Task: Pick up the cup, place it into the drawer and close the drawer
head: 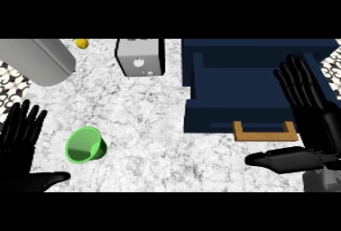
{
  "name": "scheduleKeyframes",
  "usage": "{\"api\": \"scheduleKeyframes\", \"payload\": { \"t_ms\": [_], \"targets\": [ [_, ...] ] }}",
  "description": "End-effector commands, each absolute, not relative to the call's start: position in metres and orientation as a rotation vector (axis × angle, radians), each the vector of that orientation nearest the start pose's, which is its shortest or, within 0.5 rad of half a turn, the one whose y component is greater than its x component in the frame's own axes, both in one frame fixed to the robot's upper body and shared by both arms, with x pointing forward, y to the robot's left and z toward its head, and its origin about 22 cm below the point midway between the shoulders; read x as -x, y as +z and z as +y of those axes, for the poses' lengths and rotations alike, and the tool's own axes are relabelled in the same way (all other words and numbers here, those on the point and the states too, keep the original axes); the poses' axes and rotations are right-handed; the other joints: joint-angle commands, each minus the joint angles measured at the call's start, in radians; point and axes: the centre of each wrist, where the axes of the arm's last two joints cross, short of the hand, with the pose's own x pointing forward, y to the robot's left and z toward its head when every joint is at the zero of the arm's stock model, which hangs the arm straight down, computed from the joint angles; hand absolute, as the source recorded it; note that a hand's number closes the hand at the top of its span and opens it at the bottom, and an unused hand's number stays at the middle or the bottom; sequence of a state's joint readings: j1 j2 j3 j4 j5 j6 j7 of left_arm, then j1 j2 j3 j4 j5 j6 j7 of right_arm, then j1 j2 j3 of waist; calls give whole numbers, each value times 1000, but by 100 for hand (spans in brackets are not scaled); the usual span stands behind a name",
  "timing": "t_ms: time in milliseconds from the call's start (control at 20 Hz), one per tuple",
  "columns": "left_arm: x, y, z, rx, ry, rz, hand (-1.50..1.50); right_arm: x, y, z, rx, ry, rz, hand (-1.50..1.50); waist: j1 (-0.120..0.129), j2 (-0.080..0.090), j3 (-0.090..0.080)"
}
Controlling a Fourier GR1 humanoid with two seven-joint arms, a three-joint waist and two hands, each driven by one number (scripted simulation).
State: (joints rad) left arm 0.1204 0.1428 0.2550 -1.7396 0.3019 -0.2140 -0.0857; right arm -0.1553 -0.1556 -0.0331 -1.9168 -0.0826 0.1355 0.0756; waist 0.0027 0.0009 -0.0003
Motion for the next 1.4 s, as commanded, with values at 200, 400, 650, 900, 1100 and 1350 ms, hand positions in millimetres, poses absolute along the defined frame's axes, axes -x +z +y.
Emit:
{"api": "scheduleKeyframes", "payload": {
  "t_ms": [200,400,650,900,1100,1350],
  "targets": [
    [-226,-19,334,-37,154,-1685,-150,-259,132,-248,-69,245,-1991,-150,-6,0,0],
    [-193,-72,361,-66,180,-1659,-150,-263,127,-257,-62,261,-1996,-150,-9,2,-1],
    [-194,-66,342,-55,158,-1619,-150,-267,154,-259,-37,254,-2007,-150,0,-2,0],
    [-200,-121,370,-103,169,-1612,-150,-272,140,-264,-44,237,-2006,-150,-7,0,0],
    [-207,-136,369,-111,155,-1628,-150,-278,143,-252,-53,251,-1991,-150,-6,1,-1],
    [-195,-159,366,-101,176,-1646,-150,-263,145,-248,-67,272,-1992,-150,-12,2,-1]
  ]
}}
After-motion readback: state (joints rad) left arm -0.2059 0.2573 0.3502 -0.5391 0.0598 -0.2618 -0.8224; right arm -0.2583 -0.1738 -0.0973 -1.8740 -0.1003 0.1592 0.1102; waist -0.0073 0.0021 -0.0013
